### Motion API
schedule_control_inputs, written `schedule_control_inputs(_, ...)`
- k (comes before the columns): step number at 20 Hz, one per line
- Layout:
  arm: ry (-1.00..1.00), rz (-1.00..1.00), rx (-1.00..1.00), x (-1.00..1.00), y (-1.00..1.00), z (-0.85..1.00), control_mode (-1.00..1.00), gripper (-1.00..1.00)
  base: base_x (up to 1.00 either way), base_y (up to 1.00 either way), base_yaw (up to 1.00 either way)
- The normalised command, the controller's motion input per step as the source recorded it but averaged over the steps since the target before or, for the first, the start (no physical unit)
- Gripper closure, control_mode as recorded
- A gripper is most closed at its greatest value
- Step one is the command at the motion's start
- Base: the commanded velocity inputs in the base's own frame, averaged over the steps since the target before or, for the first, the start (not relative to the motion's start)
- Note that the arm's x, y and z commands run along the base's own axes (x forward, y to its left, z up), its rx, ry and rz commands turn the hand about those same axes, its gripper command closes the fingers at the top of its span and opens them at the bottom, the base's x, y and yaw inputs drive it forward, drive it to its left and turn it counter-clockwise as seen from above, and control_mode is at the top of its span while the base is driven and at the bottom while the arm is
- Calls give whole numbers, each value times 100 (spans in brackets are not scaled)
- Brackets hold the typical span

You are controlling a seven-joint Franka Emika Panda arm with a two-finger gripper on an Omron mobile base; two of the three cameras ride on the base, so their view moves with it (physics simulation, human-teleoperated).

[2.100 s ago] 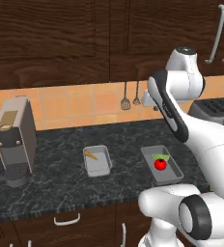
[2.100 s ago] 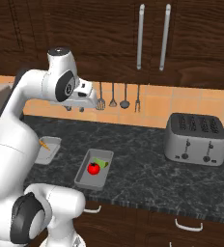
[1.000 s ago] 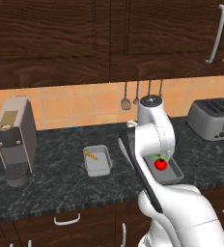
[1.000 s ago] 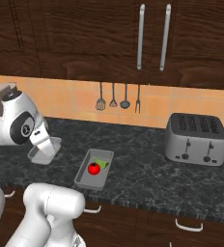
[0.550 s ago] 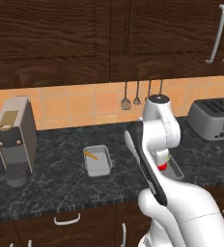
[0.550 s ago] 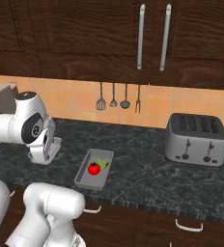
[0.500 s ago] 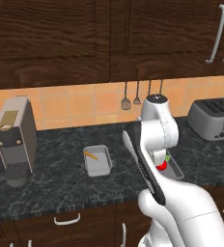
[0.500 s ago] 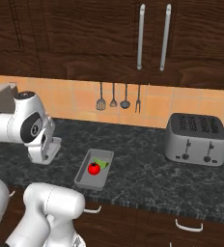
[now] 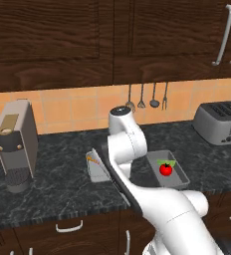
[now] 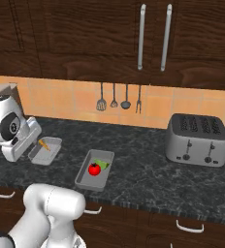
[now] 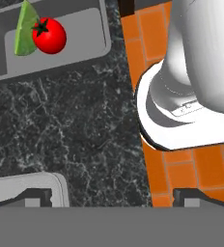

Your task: Take the meat container that has the shrimp and place it on the second highest rack of the freezer. Then take the vegetable container that has the tomato and lemon wedge and place it on the highest rack of the freezer.

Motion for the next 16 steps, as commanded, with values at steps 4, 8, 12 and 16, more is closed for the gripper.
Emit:
schedule_control_inputs(4, 3, -3, 0, 14, 26, -26, -100, -100, 0, 0, 0)
schedule_control_inputs(8, 19, 0, 0, 29, 15, -31, -100, -100, 0, 0, 0)
schedule_control_inputs(12, 11, 0, 0, 66, 24, -33, -100, -100, 0, 0, 0)
schedule_control_inputs(16, 5, 0, 0, 71, 13, -20, -100, -100, 0, 0, 0)
